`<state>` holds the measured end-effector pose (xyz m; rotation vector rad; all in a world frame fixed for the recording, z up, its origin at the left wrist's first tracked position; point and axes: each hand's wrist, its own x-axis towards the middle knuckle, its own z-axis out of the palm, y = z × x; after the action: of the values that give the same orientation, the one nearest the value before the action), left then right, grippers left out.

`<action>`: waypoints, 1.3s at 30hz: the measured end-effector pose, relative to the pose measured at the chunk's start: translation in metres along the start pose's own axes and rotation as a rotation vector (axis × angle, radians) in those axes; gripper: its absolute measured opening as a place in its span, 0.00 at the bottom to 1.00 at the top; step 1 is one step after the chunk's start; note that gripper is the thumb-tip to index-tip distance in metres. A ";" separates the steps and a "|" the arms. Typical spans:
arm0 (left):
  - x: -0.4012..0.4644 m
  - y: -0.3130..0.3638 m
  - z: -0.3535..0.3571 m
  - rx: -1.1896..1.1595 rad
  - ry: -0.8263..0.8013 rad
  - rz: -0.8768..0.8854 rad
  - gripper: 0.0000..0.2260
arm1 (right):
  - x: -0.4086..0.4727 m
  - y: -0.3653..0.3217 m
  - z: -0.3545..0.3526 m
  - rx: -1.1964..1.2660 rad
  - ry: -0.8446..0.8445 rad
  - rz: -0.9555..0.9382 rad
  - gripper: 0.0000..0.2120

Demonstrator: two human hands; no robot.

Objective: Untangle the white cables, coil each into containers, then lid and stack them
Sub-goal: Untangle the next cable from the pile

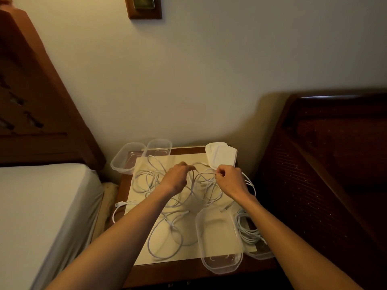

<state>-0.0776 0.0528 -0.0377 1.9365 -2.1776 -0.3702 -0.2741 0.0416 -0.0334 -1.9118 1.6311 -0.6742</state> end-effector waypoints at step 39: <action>-0.067 -0.023 -0.205 -0.105 0.601 -0.142 0.07 | 0.036 -0.059 -0.035 0.465 -0.031 -0.166 0.08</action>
<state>0.0162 0.1063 0.1504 1.8408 -1.6119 0.0762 -0.2501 0.0103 0.0333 -1.7095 1.1737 -0.9877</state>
